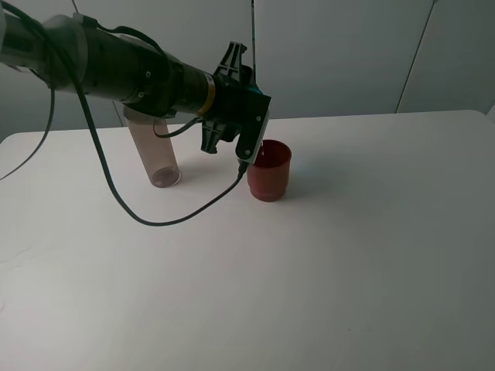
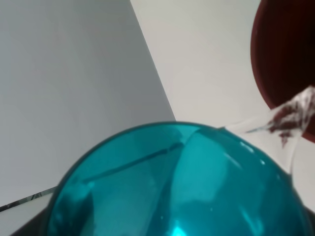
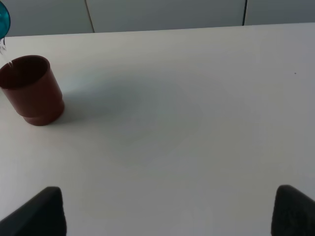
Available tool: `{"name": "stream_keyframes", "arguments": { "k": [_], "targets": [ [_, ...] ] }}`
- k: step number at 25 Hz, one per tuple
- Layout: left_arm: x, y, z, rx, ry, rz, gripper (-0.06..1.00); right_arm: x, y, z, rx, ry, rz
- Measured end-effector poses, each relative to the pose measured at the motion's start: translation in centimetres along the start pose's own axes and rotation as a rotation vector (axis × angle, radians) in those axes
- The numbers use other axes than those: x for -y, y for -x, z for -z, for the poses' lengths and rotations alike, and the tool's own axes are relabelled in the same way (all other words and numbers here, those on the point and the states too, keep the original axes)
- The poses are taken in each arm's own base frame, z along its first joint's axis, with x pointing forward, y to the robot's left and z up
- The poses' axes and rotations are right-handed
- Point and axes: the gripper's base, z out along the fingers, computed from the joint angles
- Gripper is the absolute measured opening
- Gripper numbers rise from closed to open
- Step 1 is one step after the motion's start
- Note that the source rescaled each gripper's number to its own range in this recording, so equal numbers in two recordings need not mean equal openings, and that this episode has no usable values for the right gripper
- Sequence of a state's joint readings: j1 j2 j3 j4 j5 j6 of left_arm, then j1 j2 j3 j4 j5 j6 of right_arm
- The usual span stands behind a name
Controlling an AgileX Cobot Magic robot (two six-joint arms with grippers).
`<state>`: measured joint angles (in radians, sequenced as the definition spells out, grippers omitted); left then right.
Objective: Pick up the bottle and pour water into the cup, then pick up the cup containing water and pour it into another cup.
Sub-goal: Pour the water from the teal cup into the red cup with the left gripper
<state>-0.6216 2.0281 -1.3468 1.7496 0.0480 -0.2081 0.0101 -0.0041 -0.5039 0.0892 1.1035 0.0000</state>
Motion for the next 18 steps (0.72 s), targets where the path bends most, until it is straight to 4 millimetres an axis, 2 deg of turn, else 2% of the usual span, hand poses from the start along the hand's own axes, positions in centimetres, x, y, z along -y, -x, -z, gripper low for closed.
{"name": "stream_keyframes", "arguments": {
  "k": [18],
  "targets": [
    [0.0, 0.89, 0.05, 0.004, 0.003, -0.101, 0.06, 0.0, 0.0, 0.0, 0.0, 0.0, 0.0]
  ]
}}
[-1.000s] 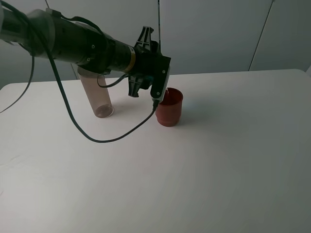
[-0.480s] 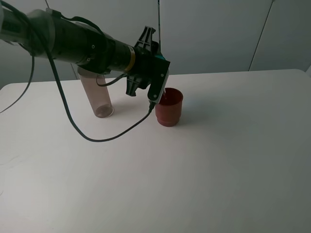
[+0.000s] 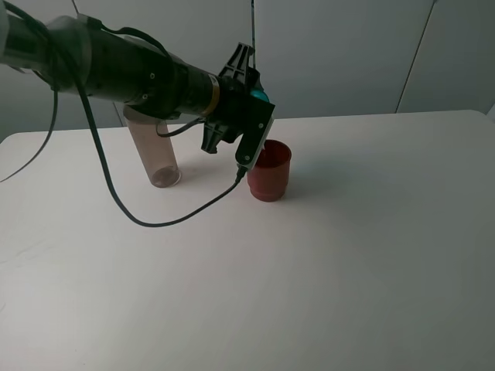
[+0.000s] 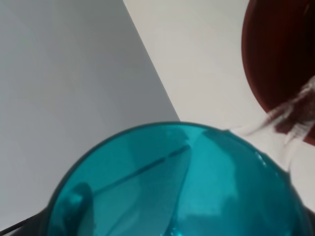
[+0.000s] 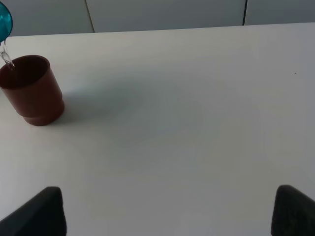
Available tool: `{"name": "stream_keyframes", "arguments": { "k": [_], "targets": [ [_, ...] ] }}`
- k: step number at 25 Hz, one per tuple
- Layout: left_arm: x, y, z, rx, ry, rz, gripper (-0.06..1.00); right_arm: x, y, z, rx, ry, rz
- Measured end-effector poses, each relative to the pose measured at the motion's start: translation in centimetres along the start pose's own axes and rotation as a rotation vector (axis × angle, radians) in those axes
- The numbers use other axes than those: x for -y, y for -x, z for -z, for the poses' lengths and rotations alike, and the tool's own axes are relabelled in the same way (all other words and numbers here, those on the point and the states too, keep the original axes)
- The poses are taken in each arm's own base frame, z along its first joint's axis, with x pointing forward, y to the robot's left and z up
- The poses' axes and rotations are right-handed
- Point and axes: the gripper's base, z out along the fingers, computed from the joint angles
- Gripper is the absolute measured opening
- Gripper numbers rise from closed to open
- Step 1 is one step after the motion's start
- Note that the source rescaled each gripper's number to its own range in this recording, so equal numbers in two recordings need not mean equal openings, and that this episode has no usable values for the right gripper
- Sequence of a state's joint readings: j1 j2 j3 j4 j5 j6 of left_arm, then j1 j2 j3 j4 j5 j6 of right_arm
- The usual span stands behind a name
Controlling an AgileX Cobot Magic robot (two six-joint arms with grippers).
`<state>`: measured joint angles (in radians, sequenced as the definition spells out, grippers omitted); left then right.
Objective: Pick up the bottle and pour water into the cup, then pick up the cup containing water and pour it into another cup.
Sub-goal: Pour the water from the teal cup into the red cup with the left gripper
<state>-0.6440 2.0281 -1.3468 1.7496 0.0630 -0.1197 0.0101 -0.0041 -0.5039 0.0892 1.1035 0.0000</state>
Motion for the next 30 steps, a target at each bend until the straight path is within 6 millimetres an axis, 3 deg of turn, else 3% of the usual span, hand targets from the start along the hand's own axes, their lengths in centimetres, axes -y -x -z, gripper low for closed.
{"name": "stream_keyframes", "arguments": {
  "k": [30],
  "targets": [
    [-0.2, 1.5, 0.2, -0.031, 0.009, -0.283, 0.06, 0.0, 0.0, 0.0, 0.0, 0.0, 0.0]
  ]
}}
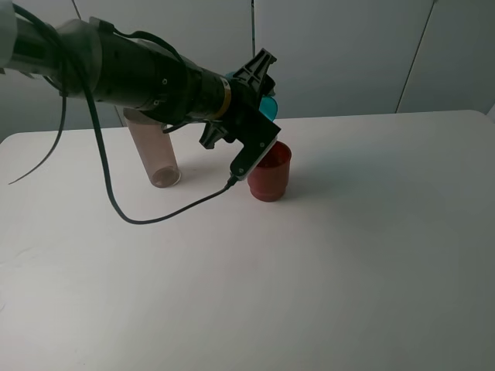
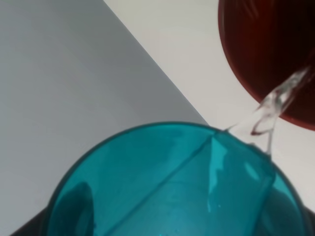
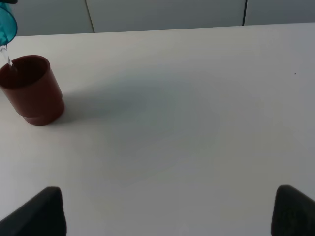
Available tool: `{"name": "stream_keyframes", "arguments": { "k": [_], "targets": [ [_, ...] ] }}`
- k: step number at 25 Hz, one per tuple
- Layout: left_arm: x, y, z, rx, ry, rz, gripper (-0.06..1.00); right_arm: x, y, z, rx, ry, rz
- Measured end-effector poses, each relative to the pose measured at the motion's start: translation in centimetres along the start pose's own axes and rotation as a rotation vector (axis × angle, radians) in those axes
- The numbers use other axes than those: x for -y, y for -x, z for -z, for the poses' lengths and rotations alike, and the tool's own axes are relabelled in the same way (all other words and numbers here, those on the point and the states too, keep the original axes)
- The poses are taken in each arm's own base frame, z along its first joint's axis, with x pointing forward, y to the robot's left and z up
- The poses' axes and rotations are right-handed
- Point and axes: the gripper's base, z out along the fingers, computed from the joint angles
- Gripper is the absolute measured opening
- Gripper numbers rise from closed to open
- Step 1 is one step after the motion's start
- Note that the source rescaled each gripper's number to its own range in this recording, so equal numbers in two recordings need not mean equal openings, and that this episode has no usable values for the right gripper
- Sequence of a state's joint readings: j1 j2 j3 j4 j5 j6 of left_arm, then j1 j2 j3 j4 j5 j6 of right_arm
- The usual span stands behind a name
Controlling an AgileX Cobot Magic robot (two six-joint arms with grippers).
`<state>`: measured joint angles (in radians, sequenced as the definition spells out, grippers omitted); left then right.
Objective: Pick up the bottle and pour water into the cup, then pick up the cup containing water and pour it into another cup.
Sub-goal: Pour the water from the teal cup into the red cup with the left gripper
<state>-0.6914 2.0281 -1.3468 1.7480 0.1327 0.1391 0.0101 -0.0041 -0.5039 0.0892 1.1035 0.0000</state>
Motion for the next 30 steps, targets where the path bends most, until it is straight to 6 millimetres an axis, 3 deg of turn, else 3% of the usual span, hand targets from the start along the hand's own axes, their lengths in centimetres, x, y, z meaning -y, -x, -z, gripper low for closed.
{"name": "stream_keyframes", "arguments": {
  "k": [10, 24, 30],
  "targets": [
    [0.03, -0.24, 0.0, -0.026, -0.005, -0.095, 0.06, 0.0, 0.0, 0.0, 0.0, 0.0, 0.0],
    [0.03, -0.2, 0.0, -0.022, -0.004, -0.099, 0.06, 0.0, 0.0, 0.0, 0.0, 0.0, 0.0],
    [-0.06, 0.46, 0.01, 0.051, 0.005, 0.101, 0.06, 0.0, 0.0, 0.0, 0.0, 0.0, 0.0]
  ]
}}
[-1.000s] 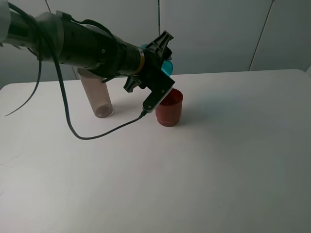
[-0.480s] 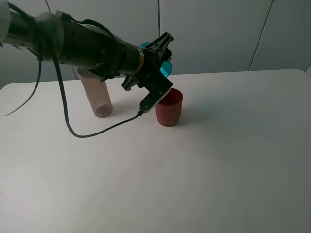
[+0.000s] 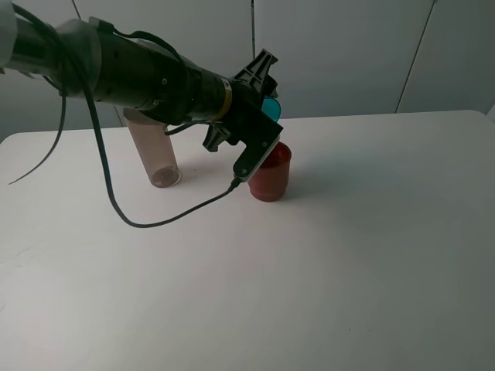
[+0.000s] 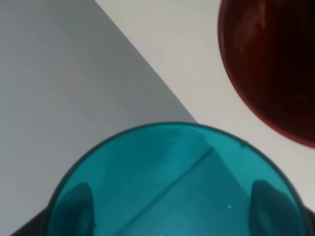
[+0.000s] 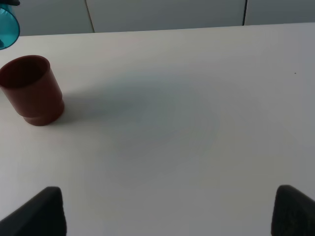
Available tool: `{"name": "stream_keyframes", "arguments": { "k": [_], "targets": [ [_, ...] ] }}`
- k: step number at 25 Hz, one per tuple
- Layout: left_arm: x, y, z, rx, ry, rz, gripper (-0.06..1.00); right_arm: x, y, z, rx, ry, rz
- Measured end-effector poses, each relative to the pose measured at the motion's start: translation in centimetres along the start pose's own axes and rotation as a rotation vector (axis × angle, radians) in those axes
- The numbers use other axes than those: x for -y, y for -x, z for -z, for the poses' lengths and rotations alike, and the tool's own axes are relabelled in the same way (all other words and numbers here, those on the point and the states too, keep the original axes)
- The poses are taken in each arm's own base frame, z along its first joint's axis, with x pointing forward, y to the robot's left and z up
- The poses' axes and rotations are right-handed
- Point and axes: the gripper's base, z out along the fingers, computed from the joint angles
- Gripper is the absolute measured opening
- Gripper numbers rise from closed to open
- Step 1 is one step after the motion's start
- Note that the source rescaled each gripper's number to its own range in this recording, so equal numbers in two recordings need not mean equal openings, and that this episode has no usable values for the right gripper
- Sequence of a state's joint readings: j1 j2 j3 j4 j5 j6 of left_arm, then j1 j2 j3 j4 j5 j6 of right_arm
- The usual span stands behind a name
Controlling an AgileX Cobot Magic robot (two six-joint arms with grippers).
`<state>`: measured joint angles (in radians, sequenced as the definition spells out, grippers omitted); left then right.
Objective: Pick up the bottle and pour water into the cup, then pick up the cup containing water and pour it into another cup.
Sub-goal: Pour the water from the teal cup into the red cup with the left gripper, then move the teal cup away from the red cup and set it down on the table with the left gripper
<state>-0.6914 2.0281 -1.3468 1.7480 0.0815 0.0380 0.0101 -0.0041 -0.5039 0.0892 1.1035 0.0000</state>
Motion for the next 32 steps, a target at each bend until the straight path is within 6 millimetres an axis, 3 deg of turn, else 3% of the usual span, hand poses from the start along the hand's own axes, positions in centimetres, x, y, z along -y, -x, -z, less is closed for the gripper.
{"name": "stream_keyframes", "arguments": {
  "k": [4, 10, 17, 23, 28, 32],
  "targets": [
    [-0.4, 0.0, 0.4, 0.088, 0.007, 0.203, 0.06, 0.0, 0.0, 0.0, 0.0, 0.0, 0.0],
    [-2.2, -1.5, 3.1, 0.304, 0.015, 0.568, 0.06, 0.0, 0.0, 0.0, 0.0, 0.0, 0.0],
    [-2.5, -1.6, 5.5, 0.661, -0.138, 0.903, 0.06, 0.0, 0.0, 0.0, 0.0, 0.0, 0.0],
    [-2.1, -2.6, 6.4, 0.781, -0.229, 1.026, 0.06, 0.0, 0.0, 0.0, 0.0, 0.0, 0.0],
    [-1.5, -2.6, 7.2, 0.911, -0.312, 1.03, 0.06, 0.0, 0.0, 0.0, 0.0, 0.0, 0.0],
    [0.4, -1.9, 5.9, 0.995, -0.432, 1.066, 0.06, 0.0, 0.0, 0.0, 0.0, 0.0, 0.0]
  ]
}}
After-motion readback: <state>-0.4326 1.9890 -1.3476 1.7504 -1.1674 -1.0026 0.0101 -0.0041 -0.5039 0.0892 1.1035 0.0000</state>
